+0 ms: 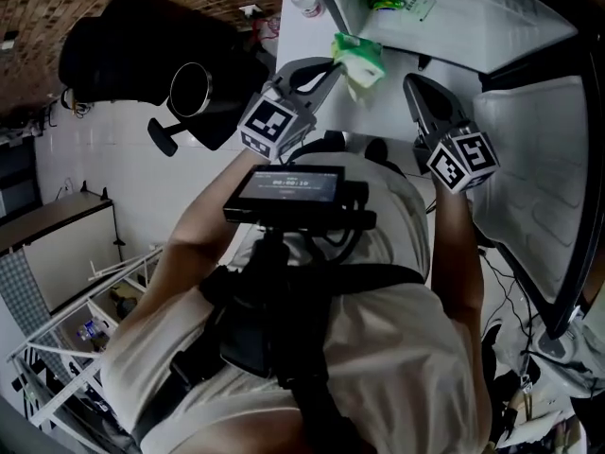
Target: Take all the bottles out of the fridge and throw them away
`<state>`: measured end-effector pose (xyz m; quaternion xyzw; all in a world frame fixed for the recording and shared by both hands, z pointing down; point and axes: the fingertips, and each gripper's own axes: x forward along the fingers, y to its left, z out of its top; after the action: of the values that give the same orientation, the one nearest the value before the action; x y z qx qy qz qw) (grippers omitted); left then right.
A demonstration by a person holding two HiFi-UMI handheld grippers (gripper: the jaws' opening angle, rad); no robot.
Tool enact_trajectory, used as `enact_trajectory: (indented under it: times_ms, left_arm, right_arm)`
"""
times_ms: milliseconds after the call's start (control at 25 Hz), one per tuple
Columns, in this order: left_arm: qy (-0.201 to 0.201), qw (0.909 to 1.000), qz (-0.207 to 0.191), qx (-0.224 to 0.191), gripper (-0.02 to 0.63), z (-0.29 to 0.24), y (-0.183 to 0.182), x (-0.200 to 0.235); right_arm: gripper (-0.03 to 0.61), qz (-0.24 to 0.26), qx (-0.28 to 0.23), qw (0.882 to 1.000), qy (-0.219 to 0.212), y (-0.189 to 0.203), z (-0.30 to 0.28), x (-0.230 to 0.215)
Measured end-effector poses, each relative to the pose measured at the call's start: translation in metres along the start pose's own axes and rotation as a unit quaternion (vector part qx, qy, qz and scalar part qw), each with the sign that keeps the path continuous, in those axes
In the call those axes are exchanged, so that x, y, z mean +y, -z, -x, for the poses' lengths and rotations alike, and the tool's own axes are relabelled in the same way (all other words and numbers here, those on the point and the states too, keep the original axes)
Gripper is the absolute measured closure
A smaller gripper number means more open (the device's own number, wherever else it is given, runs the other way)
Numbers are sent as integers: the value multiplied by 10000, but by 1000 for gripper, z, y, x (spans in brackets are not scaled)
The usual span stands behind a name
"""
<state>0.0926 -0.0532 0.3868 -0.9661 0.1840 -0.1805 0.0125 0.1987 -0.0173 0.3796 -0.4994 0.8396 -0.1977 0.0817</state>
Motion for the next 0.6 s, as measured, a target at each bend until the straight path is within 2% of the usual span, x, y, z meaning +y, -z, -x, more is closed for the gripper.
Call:
enact_trajectory:
  times_ms: [160,360,600]
  left_arm:
    - [-193,9998,96,-27,598,21,4,2]
    - [-490,9980,397,11,598,48,5,6]
    - [-822,9944,668,-62,598,71,15,26]
  right_arm:
    - [574,-14,100,9997,-238,6,-11,7]
    - [574,-2,179,9983,-546,10,-26,25]
    - [574,157,458,9941,-972,22,-48,50]
